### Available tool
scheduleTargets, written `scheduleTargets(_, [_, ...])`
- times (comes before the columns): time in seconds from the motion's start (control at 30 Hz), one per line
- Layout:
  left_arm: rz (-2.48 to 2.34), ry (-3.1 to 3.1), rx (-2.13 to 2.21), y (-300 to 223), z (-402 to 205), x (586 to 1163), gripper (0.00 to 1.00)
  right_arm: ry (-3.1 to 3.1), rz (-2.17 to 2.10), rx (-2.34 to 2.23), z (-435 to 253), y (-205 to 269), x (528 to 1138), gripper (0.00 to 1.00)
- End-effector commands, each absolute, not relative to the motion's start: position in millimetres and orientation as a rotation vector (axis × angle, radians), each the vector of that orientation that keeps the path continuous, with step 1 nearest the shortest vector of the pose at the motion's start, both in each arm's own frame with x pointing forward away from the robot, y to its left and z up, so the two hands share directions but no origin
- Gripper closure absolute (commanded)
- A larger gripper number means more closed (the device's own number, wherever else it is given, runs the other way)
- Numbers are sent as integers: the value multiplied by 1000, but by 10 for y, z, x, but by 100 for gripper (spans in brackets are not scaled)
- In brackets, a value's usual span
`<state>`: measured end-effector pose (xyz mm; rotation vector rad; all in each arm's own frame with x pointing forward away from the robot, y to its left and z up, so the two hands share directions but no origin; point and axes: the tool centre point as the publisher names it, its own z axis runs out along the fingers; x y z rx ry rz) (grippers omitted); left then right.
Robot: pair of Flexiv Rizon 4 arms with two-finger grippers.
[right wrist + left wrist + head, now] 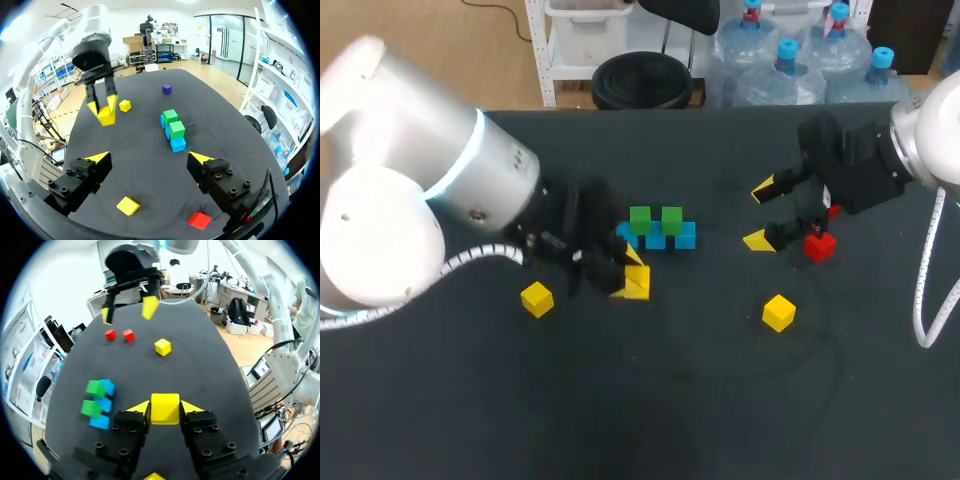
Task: Place the blue cubes, place green cubes on the blue cubes, place the yellow cubes on the green cubes, then place the red cubes on the yellow cubes, and place purple cube on the red cubes.
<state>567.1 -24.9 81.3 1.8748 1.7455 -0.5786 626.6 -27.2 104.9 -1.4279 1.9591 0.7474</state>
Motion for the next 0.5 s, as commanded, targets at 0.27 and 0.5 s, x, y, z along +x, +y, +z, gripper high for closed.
scheduleTargets(0.27, [-545,1741,1880,-202,1008,6269,100,1957,749,-1428,1044,-273,6267,0])
scheduleTargets(0.5, [-527,1724,1878,-234,1028,6546,100,1957,749,-1428,1044,-273,6267,0])
